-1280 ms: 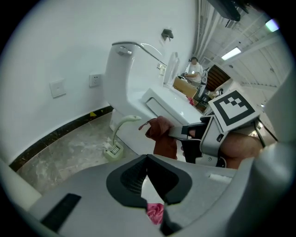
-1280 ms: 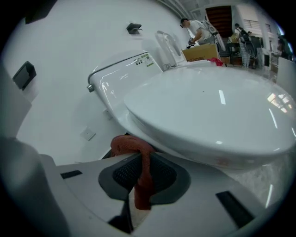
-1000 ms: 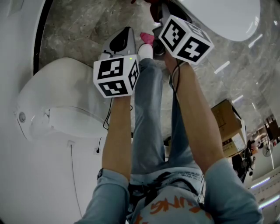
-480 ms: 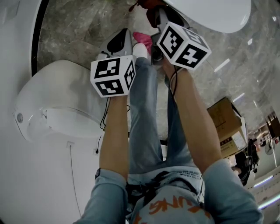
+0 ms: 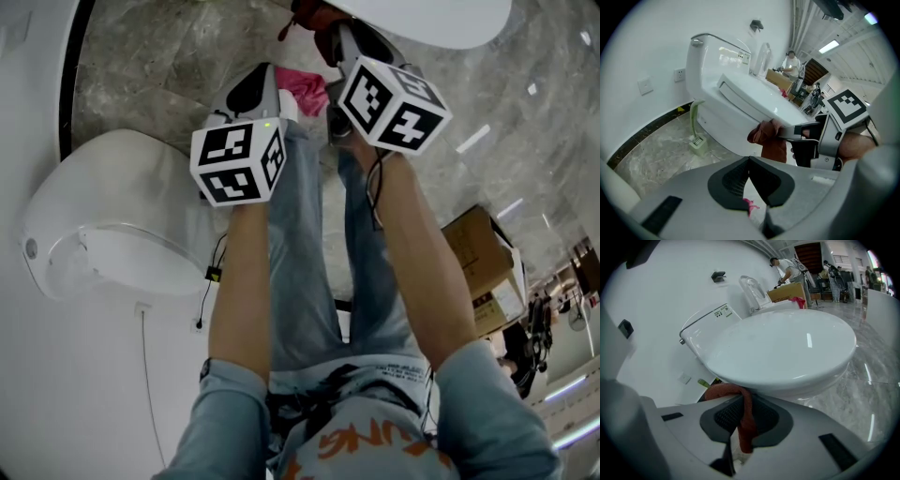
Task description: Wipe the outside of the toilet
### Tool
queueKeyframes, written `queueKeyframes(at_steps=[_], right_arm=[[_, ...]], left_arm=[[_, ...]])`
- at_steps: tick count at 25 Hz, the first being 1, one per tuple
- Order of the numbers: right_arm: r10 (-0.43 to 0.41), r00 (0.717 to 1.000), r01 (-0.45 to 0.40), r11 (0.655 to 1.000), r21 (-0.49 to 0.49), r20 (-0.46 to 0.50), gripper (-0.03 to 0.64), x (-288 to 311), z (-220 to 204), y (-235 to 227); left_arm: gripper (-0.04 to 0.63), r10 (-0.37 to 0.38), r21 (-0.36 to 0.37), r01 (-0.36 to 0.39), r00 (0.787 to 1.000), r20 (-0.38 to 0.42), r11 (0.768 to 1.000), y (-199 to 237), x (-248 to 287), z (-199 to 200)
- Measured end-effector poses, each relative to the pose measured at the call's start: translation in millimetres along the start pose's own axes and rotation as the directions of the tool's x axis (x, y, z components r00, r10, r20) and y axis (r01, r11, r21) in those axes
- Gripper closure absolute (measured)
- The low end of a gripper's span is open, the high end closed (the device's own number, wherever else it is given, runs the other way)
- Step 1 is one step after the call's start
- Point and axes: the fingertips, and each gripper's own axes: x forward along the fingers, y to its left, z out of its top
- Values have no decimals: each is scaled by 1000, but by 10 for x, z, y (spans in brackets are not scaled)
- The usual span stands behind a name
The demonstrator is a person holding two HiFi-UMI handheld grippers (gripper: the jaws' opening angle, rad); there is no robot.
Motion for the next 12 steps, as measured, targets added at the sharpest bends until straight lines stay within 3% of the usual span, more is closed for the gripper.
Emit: queueKeyframes(at_steps=[12], right_arm=[[-9,1000,9,1000,-13,-17,563,-460,3,-692]], left_arm=[[600,-32,14,32,999,-15,999,-712,139,-142]])
